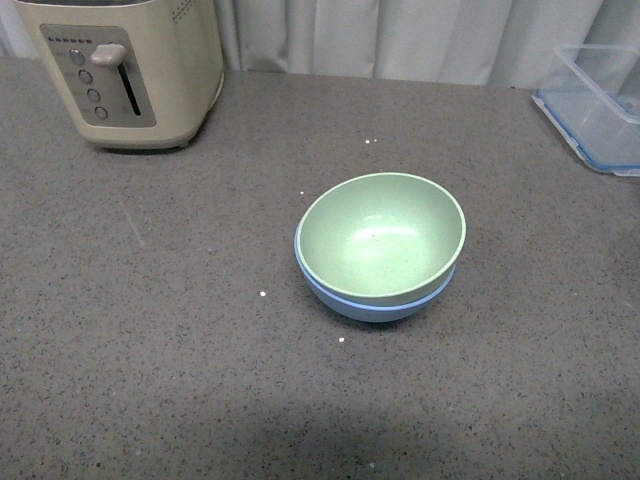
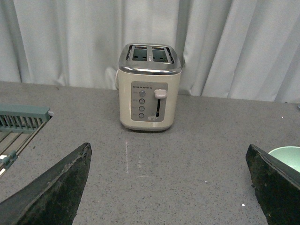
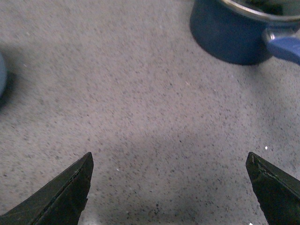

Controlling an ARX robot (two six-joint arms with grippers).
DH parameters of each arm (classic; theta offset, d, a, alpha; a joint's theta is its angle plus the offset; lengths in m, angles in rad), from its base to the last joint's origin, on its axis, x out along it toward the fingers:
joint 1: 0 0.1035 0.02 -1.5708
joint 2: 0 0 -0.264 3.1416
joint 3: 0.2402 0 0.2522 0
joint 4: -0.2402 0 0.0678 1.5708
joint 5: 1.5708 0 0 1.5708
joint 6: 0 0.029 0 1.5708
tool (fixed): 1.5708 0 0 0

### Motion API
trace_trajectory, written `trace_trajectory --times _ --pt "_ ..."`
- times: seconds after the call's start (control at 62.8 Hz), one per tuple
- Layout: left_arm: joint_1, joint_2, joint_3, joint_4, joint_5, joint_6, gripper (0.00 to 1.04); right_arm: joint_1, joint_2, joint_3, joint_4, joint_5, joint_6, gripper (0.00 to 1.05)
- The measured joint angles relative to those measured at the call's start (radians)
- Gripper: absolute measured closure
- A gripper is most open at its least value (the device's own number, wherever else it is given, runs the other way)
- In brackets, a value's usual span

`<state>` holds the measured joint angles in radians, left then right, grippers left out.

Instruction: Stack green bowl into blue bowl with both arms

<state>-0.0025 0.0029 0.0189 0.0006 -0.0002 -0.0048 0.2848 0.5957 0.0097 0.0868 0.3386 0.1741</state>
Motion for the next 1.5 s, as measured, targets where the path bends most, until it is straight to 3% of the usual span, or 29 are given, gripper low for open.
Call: trace_trajectory --times 0.207,0.319,0.382,0.462,0.574,0.685,0.876,0.94,1.179,1.371,1.498 --pt "0.000 0.000 0.000 0.000 -0.001 0.001 0.06 -0.095 -0.170 -0.018 0.314 -0.145 -0.140 0.59" --pt "0.000 0.000 0.000 0.000 -0.001 0.001 0.06 -0.160 -0.311 -0.018 0.262 -0.222 -0.160 0.79" --pt "0.000 0.000 0.000 0.000 0.000 0.000 0.06 -0.239 -0.369 -0.017 0.207 -0.325 -0.167 0.91" --pt "0.000 0.000 0.000 0.000 0.000 0.000 0.06 -0.275 -0.404 -0.016 0.165 -0.333 -0.172 1.04" --pt "0.000 0.000 0.000 0.000 0.000 0.000 0.06 -0.282 -0.438 -0.014 0.122 -0.336 -0.171 1.04" --pt "0.000 0.000 0.000 0.000 0.000 0.000 0.06 -0.282 -0.585 -0.006 -0.077 -0.339 -0.172 1.04" --pt "0.000 0.000 0.000 0.000 0.000 0.001 0.06 -0.282 -0.592 -0.004 -0.084 -0.338 -0.172 1.04" --pt "0.000 0.000 0.000 0.000 0.000 0.001 0.06 -0.282 -0.589 -0.004 -0.088 -0.340 -0.174 0.96" --pt "0.000 0.000 0.000 0.000 0.000 0.000 0.06 -0.282 -0.591 -0.004 -0.088 -0.339 -0.174 0.43" --pt "0.000 0.000 0.000 0.000 0.000 0.001 0.06 -0.282 -0.591 -0.004 -0.088 -0.340 -0.174 0.09" --pt "0.000 0.000 0.000 0.000 0.000 0.001 0.06 -0.282 -0.591 -0.004 -0.088 -0.340 -0.174 0.09"
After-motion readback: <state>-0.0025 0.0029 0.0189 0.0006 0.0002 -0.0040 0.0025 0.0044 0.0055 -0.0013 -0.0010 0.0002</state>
